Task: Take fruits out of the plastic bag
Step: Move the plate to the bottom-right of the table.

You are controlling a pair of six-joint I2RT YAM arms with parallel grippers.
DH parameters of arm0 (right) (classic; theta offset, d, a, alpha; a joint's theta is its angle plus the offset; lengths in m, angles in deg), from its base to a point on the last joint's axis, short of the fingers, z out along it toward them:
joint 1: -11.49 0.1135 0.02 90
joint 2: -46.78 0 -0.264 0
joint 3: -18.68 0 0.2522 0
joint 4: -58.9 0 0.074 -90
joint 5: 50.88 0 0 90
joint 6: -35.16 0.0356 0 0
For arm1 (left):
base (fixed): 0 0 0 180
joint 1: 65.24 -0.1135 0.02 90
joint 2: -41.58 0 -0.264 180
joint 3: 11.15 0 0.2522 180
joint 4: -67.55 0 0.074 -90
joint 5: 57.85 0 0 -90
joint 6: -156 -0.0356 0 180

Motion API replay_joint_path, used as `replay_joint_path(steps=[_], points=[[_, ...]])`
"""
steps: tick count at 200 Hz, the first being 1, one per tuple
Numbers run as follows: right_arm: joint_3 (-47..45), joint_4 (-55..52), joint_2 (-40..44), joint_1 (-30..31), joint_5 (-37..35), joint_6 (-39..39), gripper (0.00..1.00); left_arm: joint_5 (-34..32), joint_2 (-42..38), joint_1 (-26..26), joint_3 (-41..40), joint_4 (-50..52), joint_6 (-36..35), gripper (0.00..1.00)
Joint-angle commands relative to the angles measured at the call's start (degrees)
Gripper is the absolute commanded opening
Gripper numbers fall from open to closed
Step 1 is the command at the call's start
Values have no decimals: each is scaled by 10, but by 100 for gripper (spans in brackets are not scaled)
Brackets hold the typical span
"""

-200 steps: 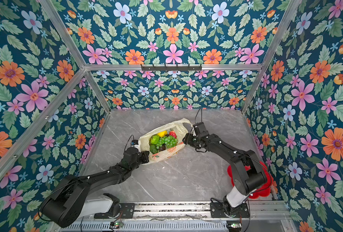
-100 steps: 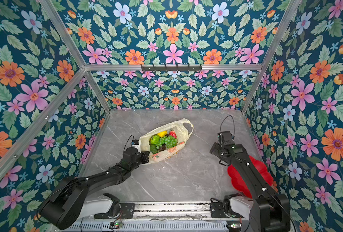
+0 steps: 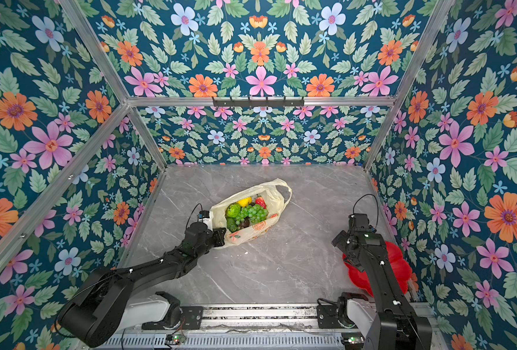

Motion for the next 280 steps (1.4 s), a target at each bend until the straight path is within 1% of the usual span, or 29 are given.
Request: replay_joint_path(steps=[1, 25, 68, 83, 106, 154, 186, 227, 257, 280], points=[[-6, 27, -15, 2, 37, -11, 99, 3, 1, 0, 2, -9, -4, 0], [-18, 41, -22, 7, 56, -18, 99, -1, -1, 0, 2, -8, -7, 0], [-33, 56, -43, 62, 69, -5, 99, -9, -1, 0, 8, 3, -14, 0], [-32, 57, -51, 97, 69, 6, 99, -12, -2, 1, 10, 9, -16, 0], [-36, 71, -57, 140, 89, 30, 99, -11, 0, 0, 12, 12, -16, 0], [-24, 86, -65, 269, 93, 92, 99, -12, 0, 0, 21, 27, -23, 0], [-3, 102, -102, 359, 81, 133, 99, -22, -10, 0, 27, 47, -37, 0], [44, 125, -156, 454, 75, 168, 99, -40, -23, 0, 30, 62, -53, 0], [88, 133, -205, 508, 75, 178, 99, -45, -26, 0, 29, 67, -58, 0], [115, 134, -233, 533, 75, 179, 99, -48, -30, 0, 26, 66, -59, 0]])
